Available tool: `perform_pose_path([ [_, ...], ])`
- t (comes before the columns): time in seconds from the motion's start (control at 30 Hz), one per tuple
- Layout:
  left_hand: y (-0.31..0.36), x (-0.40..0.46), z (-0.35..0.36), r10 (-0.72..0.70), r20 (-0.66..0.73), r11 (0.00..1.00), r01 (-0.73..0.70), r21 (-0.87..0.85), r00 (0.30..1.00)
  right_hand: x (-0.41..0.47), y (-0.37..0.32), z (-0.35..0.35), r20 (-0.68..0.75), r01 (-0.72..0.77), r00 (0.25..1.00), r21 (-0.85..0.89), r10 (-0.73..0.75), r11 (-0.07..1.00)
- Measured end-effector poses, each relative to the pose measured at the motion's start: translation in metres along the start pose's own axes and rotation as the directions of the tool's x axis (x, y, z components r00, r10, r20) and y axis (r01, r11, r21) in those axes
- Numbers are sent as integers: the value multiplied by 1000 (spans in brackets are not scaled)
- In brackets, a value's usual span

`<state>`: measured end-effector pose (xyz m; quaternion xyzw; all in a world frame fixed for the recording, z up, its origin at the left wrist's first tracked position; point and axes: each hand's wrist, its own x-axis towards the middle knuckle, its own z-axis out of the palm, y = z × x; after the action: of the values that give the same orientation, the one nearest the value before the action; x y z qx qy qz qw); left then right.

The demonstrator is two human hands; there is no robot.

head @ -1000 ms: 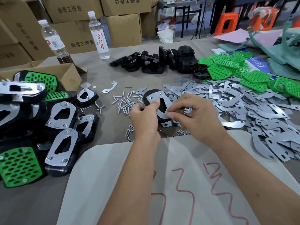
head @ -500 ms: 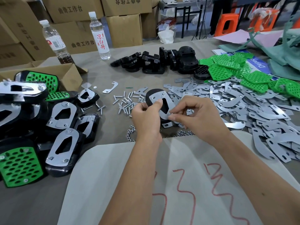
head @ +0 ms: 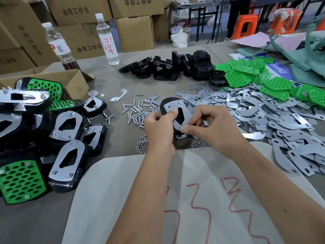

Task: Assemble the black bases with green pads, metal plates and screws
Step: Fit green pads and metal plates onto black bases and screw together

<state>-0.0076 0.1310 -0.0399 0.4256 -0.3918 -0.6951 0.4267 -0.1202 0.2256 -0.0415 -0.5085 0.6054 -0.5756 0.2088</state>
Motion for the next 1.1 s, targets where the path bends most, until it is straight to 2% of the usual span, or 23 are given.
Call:
perform_pose_path([
  [0.07,-1,1,0,6,-16,1000,-6,-17,1000,0,1,0,-16,34,999,-49,-35,998],
  [0.23,3,4,-4,-35,-72,994,27,-107,997,-2,-1,4,47,44,998,-91,-40,995],
  [0.37,9,7,-8,-79,-115,982,57,-180,990,-3,-1,2,-78,127,988,-83,-133,988],
  [0.43,10,7,-8,-78,-118,980,54,-193,990,-3,-4,0,-110,121,986,-66,-128,990],
  [0.57,9,5,-8,-90,-106,981,70,-179,990,-6,-8,8,82,13,997,25,-15,1000],
  [0.6,9,5,-8,-88,-111,982,68,-176,990,-6,-9,9,81,5,997,43,-9,999],
  [0.73,10,8,-9,-58,-145,977,26,-213,988,-6,-11,0,-94,14,996,75,-7,997],
  [0.8,9,9,-8,-46,-138,978,17,-208,989,-7,-12,2,-39,15,999,72,-12,997],
  [0.9,4,10,-8,-53,-132,984,29,-178,990,-6,-11,9,137,-21,991,51,14,998],
  [1.03,3,14,-10,-46,-186,985,14,-171,981,-4,-10,-2,-31,-14,999,77,17,997],
  [1.1,5,15,-10,-39,-169,986,10,-168,985,-4,-11,-2,-27,13,1000,89,-11,996],
])
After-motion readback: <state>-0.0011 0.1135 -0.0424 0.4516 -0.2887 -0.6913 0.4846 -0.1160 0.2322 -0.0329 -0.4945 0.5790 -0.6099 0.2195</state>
